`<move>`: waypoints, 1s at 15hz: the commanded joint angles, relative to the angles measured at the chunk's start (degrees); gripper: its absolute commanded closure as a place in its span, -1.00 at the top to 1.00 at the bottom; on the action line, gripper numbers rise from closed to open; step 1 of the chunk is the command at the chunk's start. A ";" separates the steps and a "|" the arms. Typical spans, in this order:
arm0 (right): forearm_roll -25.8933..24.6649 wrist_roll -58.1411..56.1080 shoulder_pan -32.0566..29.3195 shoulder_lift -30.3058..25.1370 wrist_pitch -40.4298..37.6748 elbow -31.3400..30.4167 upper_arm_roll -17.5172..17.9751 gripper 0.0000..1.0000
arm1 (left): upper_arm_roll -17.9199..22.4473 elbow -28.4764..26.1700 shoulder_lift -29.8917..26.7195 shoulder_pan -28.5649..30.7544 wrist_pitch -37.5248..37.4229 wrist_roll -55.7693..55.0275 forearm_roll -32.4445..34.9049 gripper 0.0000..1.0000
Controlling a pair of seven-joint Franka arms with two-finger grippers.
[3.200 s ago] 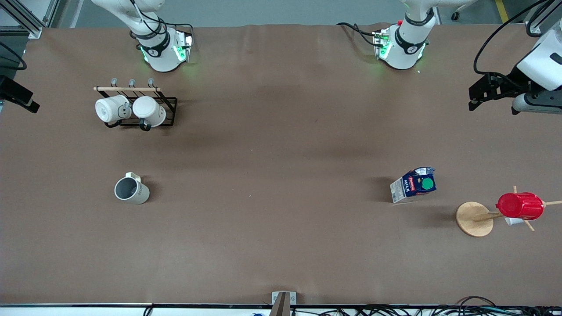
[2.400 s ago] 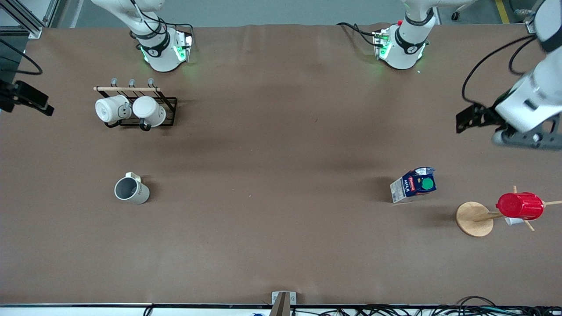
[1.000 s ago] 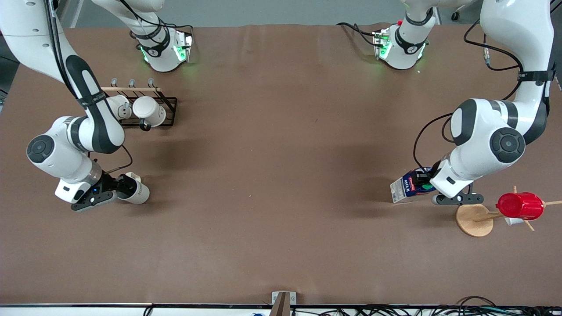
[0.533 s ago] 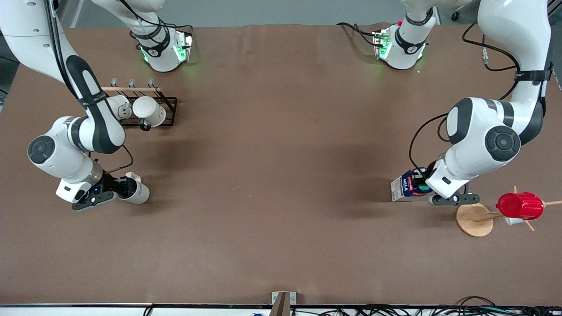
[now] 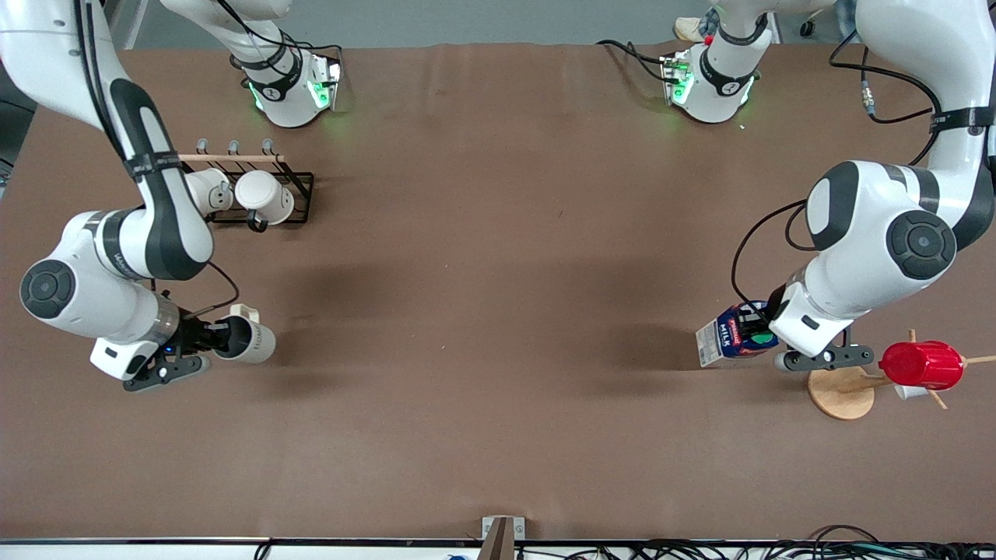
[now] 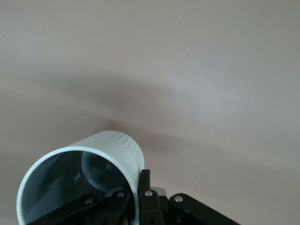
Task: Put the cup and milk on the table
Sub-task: 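Carry the mug and carton to the table center and set them down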
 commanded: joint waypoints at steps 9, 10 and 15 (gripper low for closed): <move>-1.52 34.69 26.40 12.57 -1.41 16.64 -0.37 -0.99 | -3.14 5.52 3.01 -7.16 -1.12 -11.64 0.32 -0.37; -1.95 35.75 28.08 13.10 -1.06 16.83 -0.37 -0.99 | -3.14 6.92 4.23 -8.83 -1.20 -13.57 0.32 -0.37; -7.75 49.01 35.03 16.53 4.47 16.65 -0.37 -0.98 | -3.05 12.38 10.39 -16.48 -0.77 -22.54 0.58 -0.37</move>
